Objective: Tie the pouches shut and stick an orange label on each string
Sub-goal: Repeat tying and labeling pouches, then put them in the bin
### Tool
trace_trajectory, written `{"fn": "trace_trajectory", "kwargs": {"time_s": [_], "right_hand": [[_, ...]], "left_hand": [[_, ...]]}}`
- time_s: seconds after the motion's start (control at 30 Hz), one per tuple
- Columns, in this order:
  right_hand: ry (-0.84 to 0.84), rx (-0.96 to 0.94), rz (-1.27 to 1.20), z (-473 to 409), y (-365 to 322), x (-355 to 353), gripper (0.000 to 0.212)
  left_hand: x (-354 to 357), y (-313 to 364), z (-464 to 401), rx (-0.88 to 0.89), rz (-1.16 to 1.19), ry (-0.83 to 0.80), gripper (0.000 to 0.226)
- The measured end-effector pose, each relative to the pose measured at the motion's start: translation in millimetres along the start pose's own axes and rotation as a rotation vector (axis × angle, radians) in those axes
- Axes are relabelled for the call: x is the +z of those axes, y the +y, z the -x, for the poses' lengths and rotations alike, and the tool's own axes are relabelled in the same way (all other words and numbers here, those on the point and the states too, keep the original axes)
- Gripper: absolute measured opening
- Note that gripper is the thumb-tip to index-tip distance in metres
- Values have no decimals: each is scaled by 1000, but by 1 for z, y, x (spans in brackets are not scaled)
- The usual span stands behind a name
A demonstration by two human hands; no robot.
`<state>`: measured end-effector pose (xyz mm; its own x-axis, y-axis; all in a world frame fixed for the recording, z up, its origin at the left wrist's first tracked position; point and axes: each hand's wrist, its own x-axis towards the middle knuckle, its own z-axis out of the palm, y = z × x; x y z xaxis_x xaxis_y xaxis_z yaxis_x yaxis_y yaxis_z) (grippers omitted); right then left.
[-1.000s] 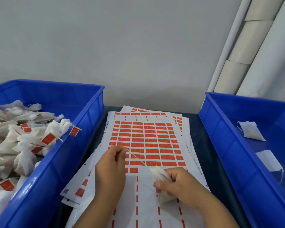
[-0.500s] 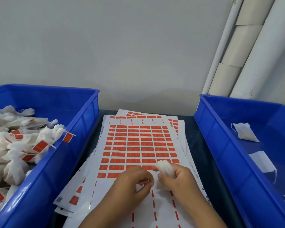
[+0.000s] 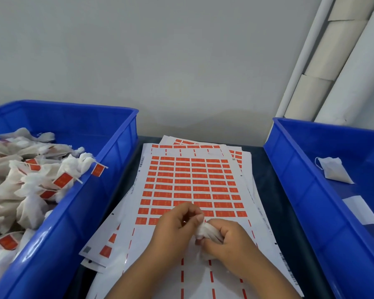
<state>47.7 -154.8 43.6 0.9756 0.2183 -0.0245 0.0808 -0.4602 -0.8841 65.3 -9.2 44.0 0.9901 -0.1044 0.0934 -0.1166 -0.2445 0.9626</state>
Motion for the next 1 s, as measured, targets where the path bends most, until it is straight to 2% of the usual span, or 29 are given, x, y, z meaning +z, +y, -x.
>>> {"fn": "trace_trajectory", "kwargs": {"time_s": [0.07, 0.2, 0.37, 0.53, 0.67, 0.8, 0.87, 1.0], "right_hand": [[100, -8, 21, 0, 0, 2, 12], [267, -13, 4, 0, -2, 5, 18], [244, -71, -61, 0, -1, 7, 15], [293, -58, -89, -4, 2, 6, 9], [320, 14, -159, -7, 2, 7, 5], [364, 125, -275, -9, 2, 7, 10], [388, 181, -325, -11, 1, 6, 15], [390, 238, -422, -10, 0, 4, 24]], "left_hand": [[-1, 0, -1, -51, 60, 27, 16], [2, 2, -2, -211, 160, 31, 12], [2, 0, -2, -390, 290, 13, 19], [3, 3, -2, -441, 205, -21, 18], [6, 8, -1, -342, 160, 39, 13], [9, 9, 3, -198, 69, 133, 10], [10, 6, 4, -99, 37, 182, 16], [13, 3, 8, 78, -114, 103, 29]]}}
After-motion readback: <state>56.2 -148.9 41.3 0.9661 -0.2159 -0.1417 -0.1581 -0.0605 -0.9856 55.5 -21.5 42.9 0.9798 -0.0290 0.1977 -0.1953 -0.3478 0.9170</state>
